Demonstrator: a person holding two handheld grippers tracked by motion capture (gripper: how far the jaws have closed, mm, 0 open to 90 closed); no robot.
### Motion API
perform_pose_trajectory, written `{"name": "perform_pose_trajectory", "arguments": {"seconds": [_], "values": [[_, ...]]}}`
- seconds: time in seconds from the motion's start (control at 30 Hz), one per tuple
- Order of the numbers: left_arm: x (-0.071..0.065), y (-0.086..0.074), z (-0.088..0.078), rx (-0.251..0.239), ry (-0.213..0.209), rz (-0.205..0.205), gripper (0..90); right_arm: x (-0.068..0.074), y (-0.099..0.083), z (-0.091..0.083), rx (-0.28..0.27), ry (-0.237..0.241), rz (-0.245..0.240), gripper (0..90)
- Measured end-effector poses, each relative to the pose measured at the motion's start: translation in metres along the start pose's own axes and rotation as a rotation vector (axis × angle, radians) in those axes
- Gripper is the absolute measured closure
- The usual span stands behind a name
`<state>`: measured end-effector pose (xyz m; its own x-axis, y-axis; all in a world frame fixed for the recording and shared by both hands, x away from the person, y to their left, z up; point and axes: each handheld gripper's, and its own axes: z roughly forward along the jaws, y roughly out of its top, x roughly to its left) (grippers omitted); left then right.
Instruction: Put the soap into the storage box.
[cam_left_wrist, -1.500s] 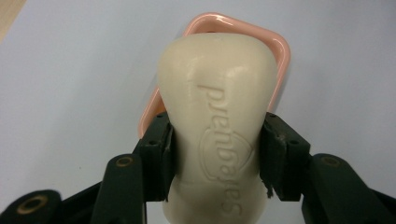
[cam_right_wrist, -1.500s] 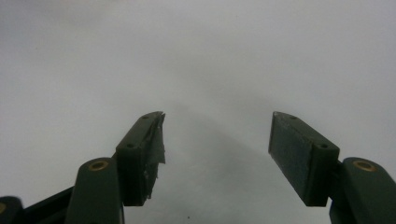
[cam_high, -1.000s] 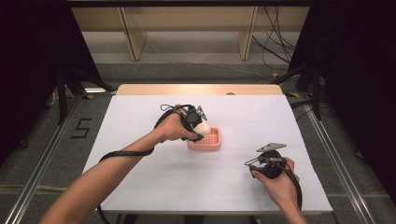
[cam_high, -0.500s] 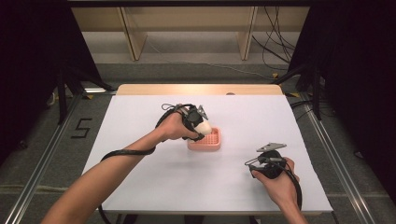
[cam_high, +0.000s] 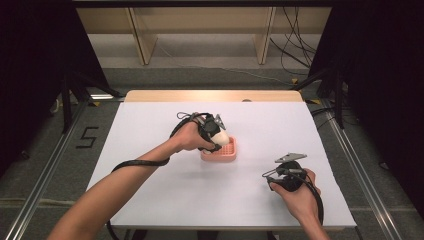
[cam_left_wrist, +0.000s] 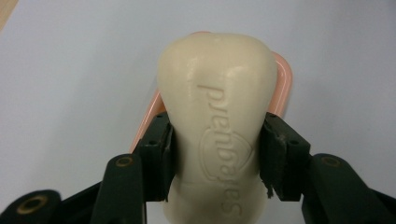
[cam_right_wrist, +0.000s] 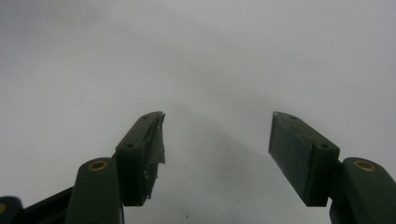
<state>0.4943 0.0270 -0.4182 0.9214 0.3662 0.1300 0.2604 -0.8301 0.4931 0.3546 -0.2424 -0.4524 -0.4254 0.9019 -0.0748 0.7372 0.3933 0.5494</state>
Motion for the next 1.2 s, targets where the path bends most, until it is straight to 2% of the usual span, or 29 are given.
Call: {"name": "perform_pose_trajectory", "arguments": {"seconds": [0.63,0.73,0.83,0.93,1.2], "values": [[0.003,-0.001,0.006,-0.002,0.008,0.018,49.5,0.001,0.000,0.001,0.004,0.003,-0.007,36.2],[0.004,-0.001,0.008,-0.001,0.009,0.017,49.5,0.001,0.000,0.001,0.004,0.003,-0.007,36.2],[0.002,-0.002,0.009,0.001,0.012,0.000,49.5,0.001,0.000,0.001,0.005,0.003,-0.008,36.2],[0.004,-0.001,0.010,0.006,0.013,0.014,49.5,0.001,0.000,0.002,0.005,0.003,-0.008,36.2],[0.005,-0.002,0.015,0.012,0.017,0.005,49.5,0.001,-0.001,0.002,0.007,0.004,-0.011,36.1]]}}
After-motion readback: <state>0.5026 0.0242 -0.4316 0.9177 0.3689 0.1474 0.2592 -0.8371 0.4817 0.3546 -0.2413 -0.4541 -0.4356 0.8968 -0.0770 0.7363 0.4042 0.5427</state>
